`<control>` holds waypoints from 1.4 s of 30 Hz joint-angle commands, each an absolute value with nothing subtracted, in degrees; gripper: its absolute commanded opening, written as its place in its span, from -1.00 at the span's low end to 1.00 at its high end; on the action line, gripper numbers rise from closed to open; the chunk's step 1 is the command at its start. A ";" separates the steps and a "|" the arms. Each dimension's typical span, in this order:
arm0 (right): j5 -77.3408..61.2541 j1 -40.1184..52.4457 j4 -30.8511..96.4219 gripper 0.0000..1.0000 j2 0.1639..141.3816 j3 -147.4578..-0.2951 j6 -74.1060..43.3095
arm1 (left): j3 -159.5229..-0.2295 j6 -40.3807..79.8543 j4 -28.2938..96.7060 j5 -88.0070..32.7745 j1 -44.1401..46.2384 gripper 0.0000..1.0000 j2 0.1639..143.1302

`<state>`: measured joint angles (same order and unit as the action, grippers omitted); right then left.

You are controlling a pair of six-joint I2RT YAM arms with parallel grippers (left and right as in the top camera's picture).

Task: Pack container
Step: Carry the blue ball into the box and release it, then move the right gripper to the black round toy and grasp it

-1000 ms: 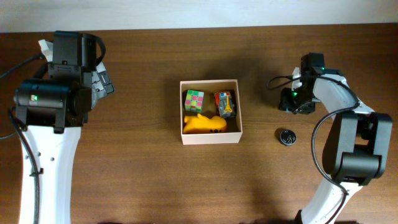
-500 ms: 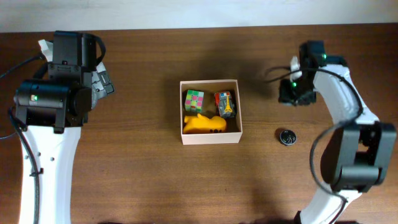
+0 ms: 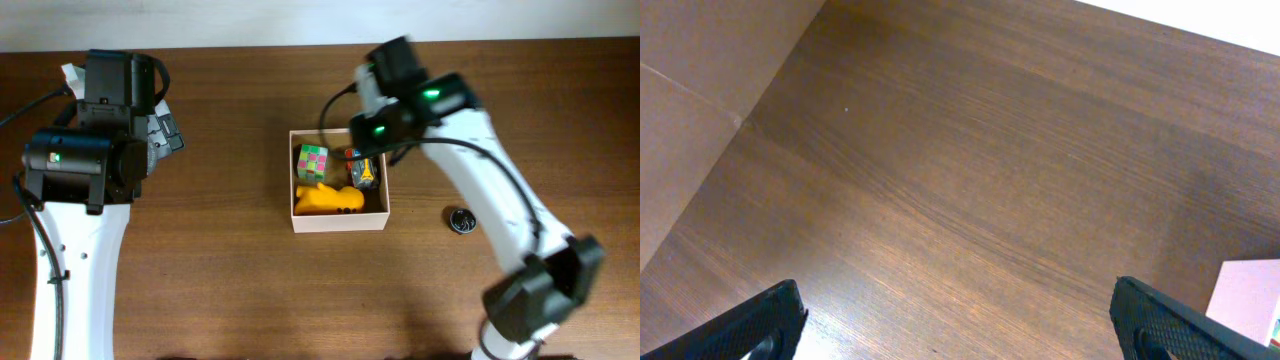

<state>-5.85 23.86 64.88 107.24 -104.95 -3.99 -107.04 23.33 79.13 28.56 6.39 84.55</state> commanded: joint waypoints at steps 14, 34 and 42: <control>-1.69 28.08 60.71 0.48 116.25 -106.69 -4.80 | -106.87 22.61 79.15 29.39 6.22 0.99 84.62; -4.49 2.44 80.03 0.71 101.84 -109.19 -14.48 | -106.87 22.61 79.18 29.39 6.22 0.99 84.62; -5.58 -5.19 79.15 0.71 105.16 -96.49 -15.79 | -106.87 22.61 79.15 29.39 6.22 0.99 84.62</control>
